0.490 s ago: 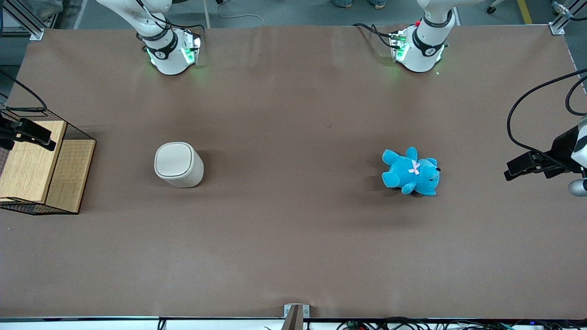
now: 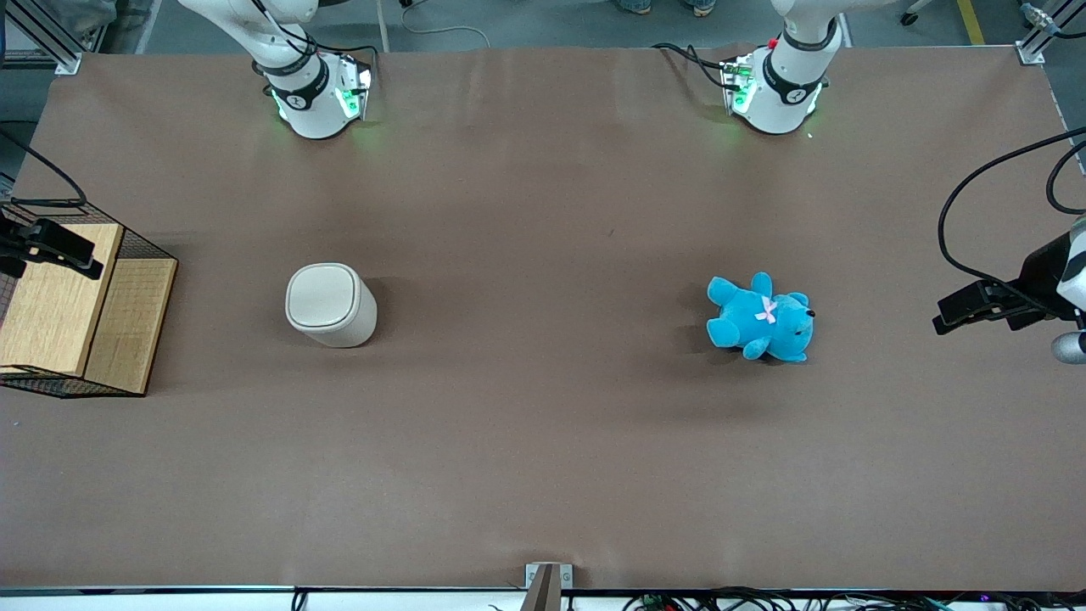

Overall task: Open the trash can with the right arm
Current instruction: 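Move the right gripper over the white trash can's lid, then lower the right gripper to the lid edge of the white trash can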

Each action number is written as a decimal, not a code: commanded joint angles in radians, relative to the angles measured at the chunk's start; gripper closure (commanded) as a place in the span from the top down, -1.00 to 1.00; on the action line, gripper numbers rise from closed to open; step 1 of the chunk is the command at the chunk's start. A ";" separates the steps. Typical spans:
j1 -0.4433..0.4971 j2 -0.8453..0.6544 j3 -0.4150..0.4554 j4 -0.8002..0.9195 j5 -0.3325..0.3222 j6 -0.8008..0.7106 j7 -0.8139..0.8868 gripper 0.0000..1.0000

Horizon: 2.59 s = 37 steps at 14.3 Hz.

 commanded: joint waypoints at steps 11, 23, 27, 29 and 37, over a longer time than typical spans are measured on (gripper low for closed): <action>0.106 0.031 0.018 -0.076 -0.009 -0.043 0.006 -0.99; 0.253 0.104 0.018 -0.282 0.011 0.051 0.101 -0.99; 0.270 0.144 0.018 -0.320 0.015 0.081 0.101 -0.99; 0.270 0.143 0.018 -0.386 0.015 0.141 0.101 -0.99; 0.276 0.158 0.018 -0.478 0.087 0.293 0.104 -0.99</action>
